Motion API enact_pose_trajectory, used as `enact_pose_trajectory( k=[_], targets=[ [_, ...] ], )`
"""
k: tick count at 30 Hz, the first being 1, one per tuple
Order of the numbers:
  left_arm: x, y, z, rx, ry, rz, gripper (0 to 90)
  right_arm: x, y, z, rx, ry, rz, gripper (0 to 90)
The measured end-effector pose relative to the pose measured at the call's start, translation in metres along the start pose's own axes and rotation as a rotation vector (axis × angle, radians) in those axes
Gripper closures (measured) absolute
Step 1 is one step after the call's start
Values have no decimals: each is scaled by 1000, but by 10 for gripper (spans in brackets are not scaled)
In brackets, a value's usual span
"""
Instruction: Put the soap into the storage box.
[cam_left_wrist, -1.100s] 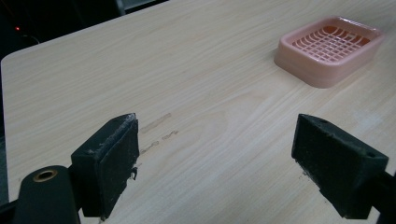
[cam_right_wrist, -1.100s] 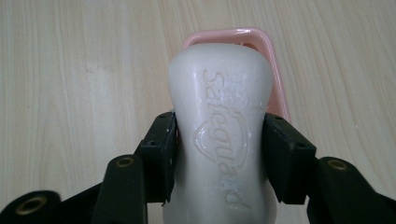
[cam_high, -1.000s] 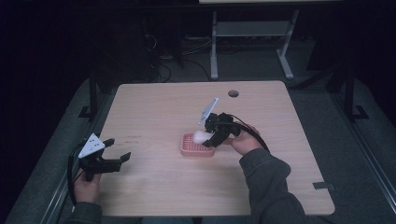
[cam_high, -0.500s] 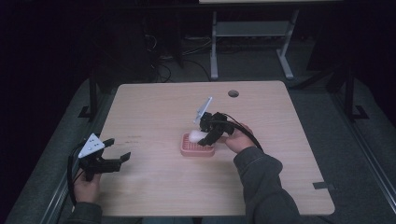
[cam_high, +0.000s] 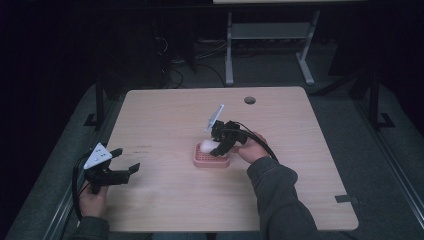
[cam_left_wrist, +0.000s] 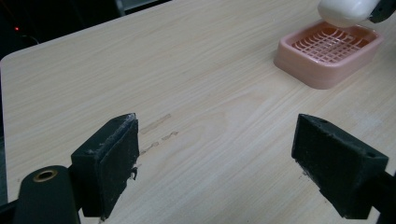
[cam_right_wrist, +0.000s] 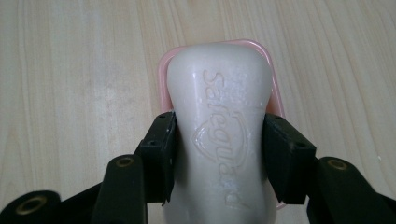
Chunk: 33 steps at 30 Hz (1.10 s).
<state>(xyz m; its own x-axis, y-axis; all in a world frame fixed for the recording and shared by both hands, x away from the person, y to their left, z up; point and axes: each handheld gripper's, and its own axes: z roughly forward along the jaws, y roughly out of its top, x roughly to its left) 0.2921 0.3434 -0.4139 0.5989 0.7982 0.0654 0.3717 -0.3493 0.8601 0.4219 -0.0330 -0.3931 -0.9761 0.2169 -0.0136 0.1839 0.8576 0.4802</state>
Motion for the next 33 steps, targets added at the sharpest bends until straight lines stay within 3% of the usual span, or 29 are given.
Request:
enact_pose_trajectory(
  k=[33],
  targets=[
    [1, 0, 0, 1, -1, 2, 145, -12, 0, 27, 24, 43, 40, 481]
  ],
)
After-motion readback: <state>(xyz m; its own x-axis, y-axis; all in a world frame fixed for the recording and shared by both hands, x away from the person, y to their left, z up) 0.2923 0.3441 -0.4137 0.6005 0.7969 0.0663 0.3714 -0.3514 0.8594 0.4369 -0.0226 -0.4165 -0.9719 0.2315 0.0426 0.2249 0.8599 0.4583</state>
